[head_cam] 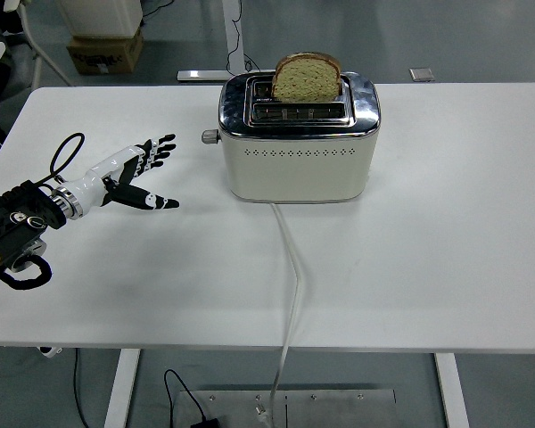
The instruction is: Press down toaster
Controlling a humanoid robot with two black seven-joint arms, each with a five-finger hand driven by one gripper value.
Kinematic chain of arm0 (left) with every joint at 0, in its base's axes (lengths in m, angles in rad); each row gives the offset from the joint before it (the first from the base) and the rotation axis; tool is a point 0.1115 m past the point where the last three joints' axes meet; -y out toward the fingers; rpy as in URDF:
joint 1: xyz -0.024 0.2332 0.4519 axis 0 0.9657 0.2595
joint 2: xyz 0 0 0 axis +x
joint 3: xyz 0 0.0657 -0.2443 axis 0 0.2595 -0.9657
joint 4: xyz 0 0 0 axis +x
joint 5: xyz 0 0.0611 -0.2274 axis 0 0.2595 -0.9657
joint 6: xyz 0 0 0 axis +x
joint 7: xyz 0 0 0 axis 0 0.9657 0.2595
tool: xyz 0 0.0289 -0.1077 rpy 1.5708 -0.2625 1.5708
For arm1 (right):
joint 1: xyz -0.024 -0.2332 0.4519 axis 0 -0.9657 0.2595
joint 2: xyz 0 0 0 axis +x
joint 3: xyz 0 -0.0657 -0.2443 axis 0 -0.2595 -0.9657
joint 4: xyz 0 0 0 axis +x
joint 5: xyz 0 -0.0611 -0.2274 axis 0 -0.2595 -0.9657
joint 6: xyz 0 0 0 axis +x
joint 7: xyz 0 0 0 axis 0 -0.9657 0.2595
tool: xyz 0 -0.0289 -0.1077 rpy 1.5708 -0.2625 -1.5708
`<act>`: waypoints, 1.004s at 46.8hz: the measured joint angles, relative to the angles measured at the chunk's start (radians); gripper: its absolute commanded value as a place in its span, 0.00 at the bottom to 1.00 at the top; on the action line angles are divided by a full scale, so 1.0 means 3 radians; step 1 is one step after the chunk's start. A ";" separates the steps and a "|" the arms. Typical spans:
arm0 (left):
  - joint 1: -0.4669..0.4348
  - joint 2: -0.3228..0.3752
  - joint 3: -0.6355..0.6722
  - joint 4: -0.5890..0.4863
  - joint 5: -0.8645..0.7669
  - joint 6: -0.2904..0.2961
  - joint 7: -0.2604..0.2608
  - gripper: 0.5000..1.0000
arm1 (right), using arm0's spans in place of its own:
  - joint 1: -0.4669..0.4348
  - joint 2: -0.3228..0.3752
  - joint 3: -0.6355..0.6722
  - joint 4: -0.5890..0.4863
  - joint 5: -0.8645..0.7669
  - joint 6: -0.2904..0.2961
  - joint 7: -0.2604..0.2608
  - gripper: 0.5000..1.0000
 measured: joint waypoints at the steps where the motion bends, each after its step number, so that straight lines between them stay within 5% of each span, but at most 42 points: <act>1: 0.0000 0.0003 -0.0001 -0.0001 -0.0055 -0.0001 0.0000 1.00 | 0.0000 0.0000 0.0000 0.0001 0.0000 0.0000 0.0000 1.00; 36: -0.0049 0.0009 -0.0042 0.0003 -0.2061 0.0000 -0.0190 1.00 | -0.0002 0.0000 0.0002 0.0001 0.0000 0.0000 0.0000 1.00; 47: -0.0041 -0.0227 -0.0253 0.0293 -0.2532 -0.0002 -0.0195 1.00 | -0.0002 0.0000 0.0000 -0.0001 0.0002 0.0000 0.0000 1.00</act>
